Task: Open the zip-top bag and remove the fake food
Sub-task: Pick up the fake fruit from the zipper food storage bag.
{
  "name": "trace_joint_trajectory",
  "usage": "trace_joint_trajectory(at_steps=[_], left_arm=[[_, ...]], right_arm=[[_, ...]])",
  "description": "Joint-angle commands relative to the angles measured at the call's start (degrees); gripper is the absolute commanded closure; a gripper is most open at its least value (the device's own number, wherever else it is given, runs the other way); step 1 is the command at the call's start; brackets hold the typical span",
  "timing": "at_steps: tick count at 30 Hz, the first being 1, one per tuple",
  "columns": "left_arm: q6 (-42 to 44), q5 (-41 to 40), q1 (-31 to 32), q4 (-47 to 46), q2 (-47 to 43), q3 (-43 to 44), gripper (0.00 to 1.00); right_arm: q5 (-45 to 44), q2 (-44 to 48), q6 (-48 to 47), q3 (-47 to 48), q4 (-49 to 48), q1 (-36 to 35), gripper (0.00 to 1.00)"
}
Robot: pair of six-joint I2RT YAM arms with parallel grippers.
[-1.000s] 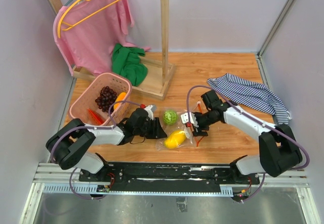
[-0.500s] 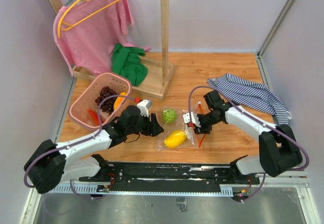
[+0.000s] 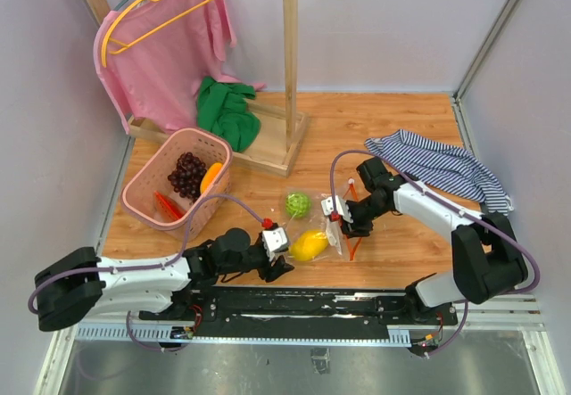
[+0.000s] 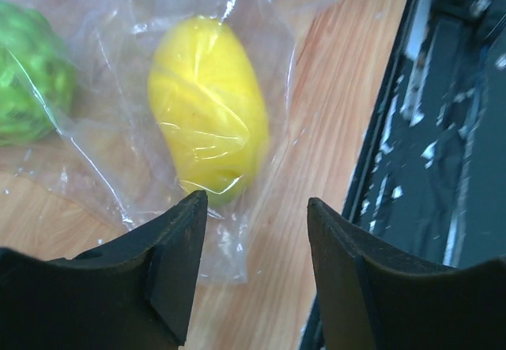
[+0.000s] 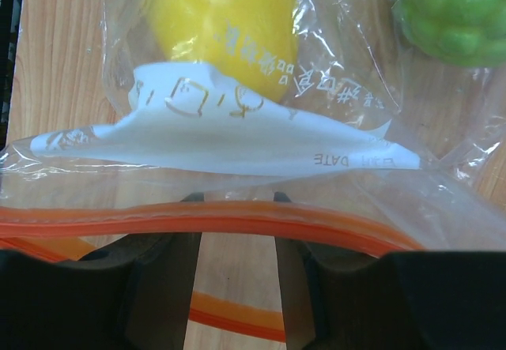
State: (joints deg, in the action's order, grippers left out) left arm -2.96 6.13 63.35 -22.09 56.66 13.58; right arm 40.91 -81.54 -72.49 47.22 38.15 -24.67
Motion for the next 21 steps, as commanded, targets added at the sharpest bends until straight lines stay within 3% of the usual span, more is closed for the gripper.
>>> trace_joint_trajectory(at_steps=[1,12,21], left_arm=[[13.5,-5.7,1.9,-10.4,3.2,-2.2,0.41],[21.6,-6.5,2.0,-20.7,14.2,-2.1,0.42],[23.3,-5.0,2.0,-23.0,22.9,0.7,0.46]], right_arm=[[2.2,-0.9,-1.0,1.8,3.2,0.6,0.58],[3.2,-1.3,-1.0,1.9,2.9,0.5,0.57],[3.6,-1.0,-1.0,1.2,1.6,-0.1,0.53]])
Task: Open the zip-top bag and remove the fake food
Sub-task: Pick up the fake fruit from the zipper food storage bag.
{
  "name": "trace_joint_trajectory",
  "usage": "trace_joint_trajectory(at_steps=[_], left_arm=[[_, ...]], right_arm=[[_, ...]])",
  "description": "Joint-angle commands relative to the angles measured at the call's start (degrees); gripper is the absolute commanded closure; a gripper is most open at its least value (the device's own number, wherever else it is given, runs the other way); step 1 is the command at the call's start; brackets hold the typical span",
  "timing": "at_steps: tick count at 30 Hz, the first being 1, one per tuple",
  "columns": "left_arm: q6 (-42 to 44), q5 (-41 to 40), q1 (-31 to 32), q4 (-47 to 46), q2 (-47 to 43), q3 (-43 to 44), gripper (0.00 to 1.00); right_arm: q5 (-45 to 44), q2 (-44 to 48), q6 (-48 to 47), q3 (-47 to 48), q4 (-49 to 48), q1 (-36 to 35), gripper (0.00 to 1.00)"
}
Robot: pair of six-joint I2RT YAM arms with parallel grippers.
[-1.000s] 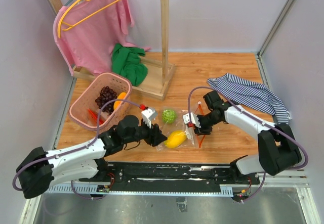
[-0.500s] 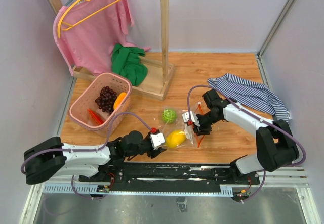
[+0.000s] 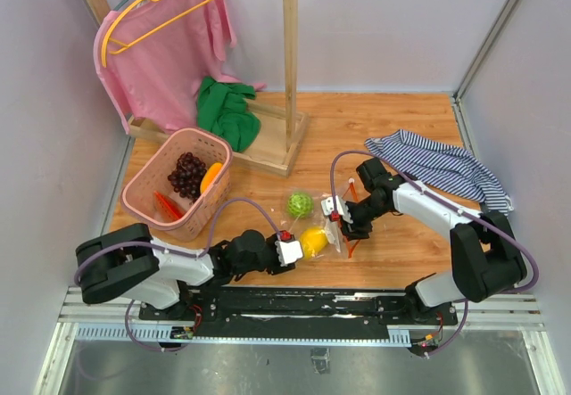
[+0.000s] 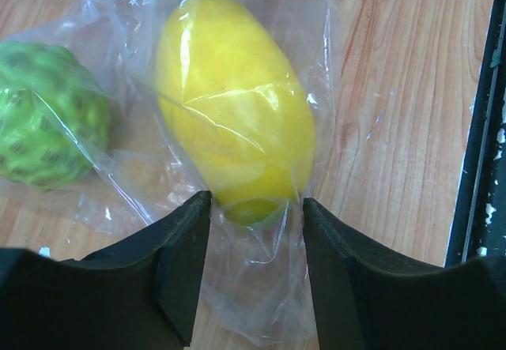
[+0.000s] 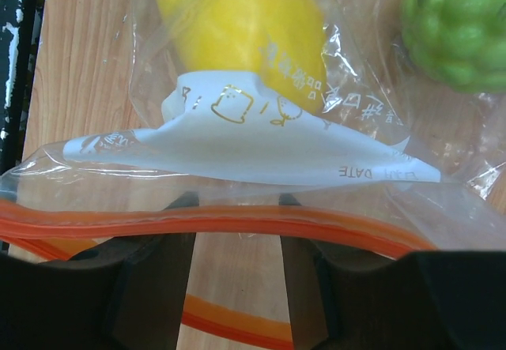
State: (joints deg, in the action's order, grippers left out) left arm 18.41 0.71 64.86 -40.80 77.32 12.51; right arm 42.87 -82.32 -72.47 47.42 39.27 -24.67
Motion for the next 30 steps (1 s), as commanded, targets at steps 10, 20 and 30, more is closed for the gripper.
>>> trace_joint_trajectory(at_steps=[10,20,30], left_arm=[[1.7,1.3,0.4,-5.4,8.9,5.2,0.61],[0.7,1.9,0.5,-6.1,15.7,10.0,0.64],[-0.8,1.1,0.5,-7.1,16.7,8.9,0.83]], right_arm=[[1.7,1.5,-1.0,-0.9,-2.6,-1.0,0.40],[2.1,1.8,-1.6,-1.8,-2.9,-1.9,0.34],[5.0,4.9,-7.1,-1.1,2.8,3.5,0.30]])
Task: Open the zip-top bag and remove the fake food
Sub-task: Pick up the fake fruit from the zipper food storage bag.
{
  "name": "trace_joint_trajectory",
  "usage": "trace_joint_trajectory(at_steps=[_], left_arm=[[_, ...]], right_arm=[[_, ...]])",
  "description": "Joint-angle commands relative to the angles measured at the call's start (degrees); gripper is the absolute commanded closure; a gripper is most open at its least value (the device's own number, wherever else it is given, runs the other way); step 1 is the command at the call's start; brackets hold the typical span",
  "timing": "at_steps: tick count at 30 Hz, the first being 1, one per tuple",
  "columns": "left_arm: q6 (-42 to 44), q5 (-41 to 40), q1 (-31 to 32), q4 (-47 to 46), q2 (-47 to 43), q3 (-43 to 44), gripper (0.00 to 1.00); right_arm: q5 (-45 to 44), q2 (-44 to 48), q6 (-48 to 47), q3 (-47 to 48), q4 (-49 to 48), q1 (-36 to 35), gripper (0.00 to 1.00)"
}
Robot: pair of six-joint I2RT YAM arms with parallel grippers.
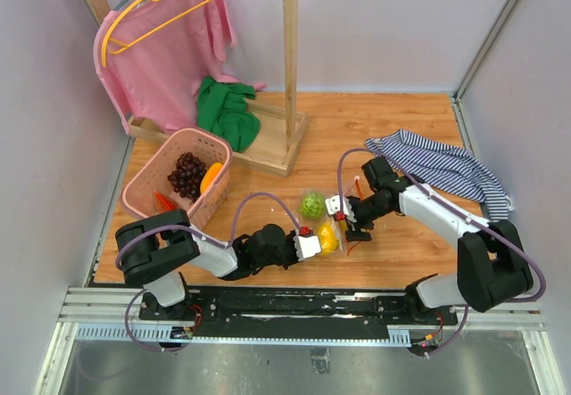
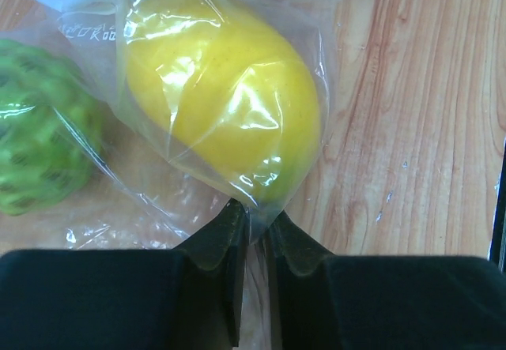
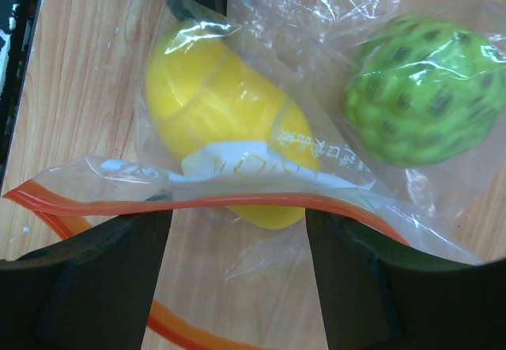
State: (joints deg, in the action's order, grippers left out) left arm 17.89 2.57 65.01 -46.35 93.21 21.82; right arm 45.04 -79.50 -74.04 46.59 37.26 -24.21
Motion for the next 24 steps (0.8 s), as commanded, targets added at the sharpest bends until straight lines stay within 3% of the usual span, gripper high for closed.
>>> trace_joint_trajectory(at_steps=[1,6,11,14,15,17,19,24], left_arm=[[-0.3,-0.8,0.4,-1.5,0.8,-0.5,0.84],[-0.1,-1.0,0.3,-1.7,0.9,-0.7,0.91],[-0.6,-1.3,0.3,-2.3,1.4,-0.7,1.00],[-1.6,-1.8,0.3,-3.1,1.2,-0.8,0.99],[-2.3,-2.0,0.3,-3.4,0.9,-0.9,0.94],[-3.8,-1.9,0.3,-3.5,-0.5,-1.3,0.72],[-5.9,-0.7,0.3,-4.8,-2.7,-2.6,0.60],[-9.5,1.6,0.3,-6.7,-9.8,-6.2,0.46]], right_arm=[[2.5,2.1,-6.7,-0.4,5.4,3.8,0.29],[2.8,1.0,-9.8,-0.4,7.5,7.9,0.28],[3.2,-0.7,-10.6,-1.3,6.2,8.1,0.31],[2.5,-1.8,-11.2,-2.0,5.3,7.6,0.34],[2.3,-1.9,-11.3,-2.2,5.0,7.6,0.34],[2.1,-2.2,-11.2,-2.2,5.0,7.5,0.35],[2.0,-2.2,-11.1,-2.2,5.0,7.6,0.36],[1.9,-2.6,-11.0,-2.0,5.0,7.5,0.37]])
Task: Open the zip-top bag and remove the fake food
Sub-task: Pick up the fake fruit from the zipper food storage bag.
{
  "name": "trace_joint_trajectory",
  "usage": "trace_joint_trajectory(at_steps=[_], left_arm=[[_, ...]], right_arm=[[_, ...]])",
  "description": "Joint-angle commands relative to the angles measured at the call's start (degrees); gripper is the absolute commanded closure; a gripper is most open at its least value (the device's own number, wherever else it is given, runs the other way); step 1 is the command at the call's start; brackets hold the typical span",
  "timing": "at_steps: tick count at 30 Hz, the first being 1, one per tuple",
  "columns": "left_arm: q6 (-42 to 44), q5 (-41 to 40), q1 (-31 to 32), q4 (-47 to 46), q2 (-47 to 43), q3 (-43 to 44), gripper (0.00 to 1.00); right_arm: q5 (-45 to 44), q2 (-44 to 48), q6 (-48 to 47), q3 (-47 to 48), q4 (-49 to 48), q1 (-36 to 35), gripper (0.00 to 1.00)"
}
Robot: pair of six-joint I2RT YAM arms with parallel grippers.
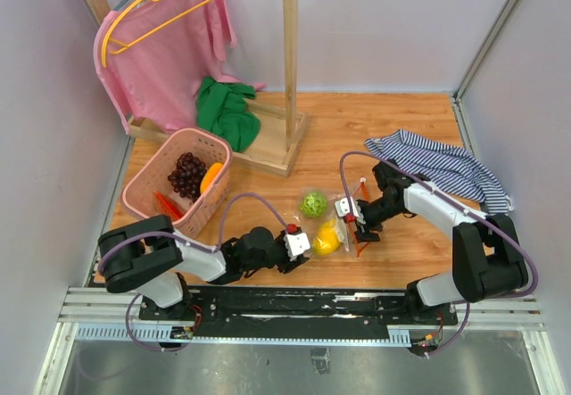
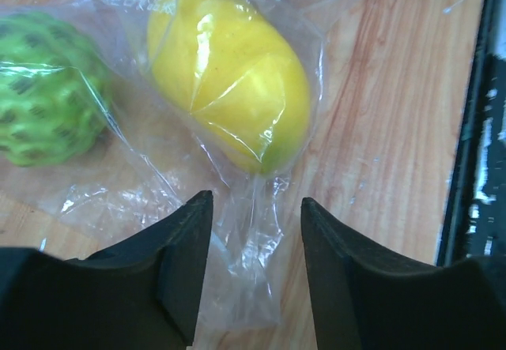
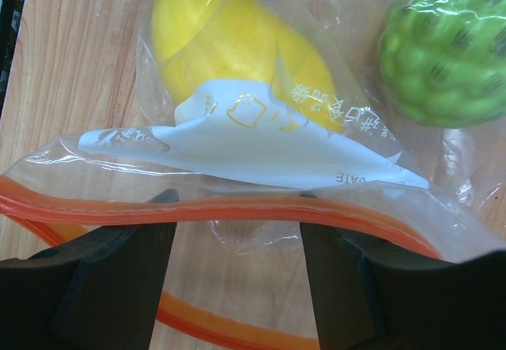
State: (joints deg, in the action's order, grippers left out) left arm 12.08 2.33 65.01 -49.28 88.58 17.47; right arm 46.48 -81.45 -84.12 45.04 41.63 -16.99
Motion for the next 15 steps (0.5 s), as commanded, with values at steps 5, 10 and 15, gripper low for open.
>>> trace_joint_trajectory(at_steps=[5,10,15], left_arm=[[-5.7,1.7,0.3,1.0,-13.2,-1.9,0.42],[-6.2,3.4,0.2,6.2,-17.1,1.9,0.42],[-6.5,4.0,0.1,13.8,-11.9,9.0,0.51]], right_arm=[[0.5,-0.8,-0.9,-0.5,0.7,0.3,0.37],[1.0,-0.9,-0.9,-0.3,0.8,0.3,0.37],[1.2,-0.8,-0.9,-0.1,1.0,0.3,0.38]])
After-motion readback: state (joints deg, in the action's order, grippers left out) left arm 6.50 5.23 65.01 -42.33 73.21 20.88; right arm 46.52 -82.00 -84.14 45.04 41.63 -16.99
